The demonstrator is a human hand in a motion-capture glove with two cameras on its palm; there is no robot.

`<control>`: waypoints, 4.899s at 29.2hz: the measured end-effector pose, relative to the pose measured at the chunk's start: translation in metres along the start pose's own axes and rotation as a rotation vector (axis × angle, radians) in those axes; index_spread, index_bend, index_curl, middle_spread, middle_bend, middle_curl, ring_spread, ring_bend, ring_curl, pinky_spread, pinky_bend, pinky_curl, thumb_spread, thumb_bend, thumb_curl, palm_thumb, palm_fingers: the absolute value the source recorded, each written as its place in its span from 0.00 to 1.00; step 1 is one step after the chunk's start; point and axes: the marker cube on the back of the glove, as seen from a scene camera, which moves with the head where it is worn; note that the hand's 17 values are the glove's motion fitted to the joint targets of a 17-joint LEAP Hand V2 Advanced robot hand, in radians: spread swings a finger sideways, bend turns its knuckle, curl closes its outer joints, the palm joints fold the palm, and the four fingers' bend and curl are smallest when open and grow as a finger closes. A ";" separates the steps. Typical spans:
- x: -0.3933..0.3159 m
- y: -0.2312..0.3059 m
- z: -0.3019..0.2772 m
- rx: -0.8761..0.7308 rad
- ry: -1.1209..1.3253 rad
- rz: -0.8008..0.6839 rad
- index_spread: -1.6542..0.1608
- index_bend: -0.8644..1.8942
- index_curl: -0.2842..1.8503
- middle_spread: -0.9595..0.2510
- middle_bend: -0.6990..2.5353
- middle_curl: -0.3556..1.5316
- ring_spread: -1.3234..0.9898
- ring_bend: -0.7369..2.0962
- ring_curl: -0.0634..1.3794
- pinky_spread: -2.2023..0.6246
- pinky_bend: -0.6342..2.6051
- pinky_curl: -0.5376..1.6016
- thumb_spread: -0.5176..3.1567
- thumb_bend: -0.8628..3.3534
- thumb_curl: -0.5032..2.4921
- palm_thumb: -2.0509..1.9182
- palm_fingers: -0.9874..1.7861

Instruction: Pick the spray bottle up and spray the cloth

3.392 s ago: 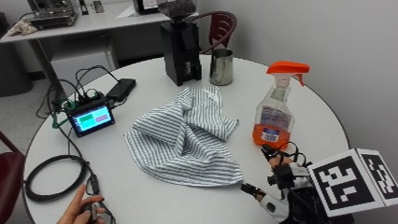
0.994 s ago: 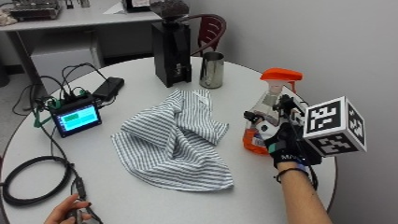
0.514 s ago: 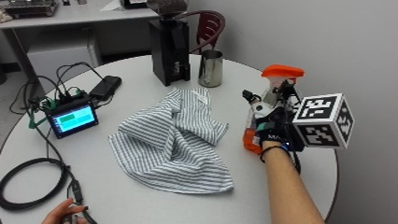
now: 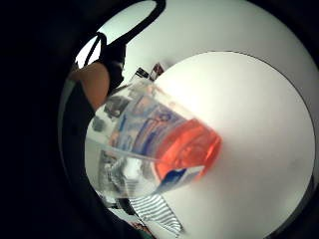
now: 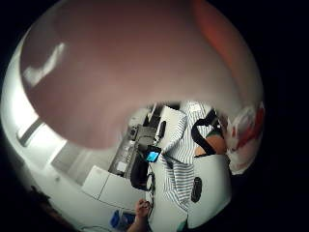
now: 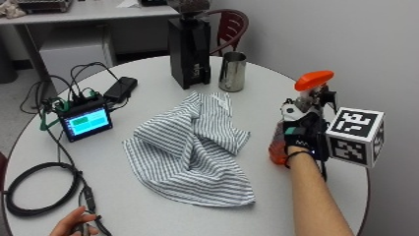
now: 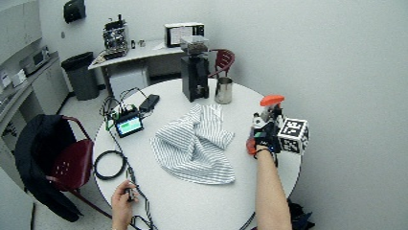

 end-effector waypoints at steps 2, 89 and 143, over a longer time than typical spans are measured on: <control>0.001 -0.002 0.000 -0.004 -0.036 -0.005 0.79 0.40 0.23 0.69 0.38 0.43 0.54 0.46 0.32 0.82 0.26 0.39 0.33 0.23 0.33 0.78 0.68; -0.113 0.059 0.022 -1.365 0.135 -0.546 0.78 0.36 0.32 0.71 0.38 0.49 0.52 0.51 0.37 0.77 0.27 0.42 0.36 0.20 0.38 0.75 0.78; -0.107 0.043 0.020 -1.157 0.414 -0.616 0.78 0.35 0.25 0.69 0.37 0.46 0.51 0.51 0.35 0.76 0.31 0.43 0.32 0.20 0.38 0.76 0.79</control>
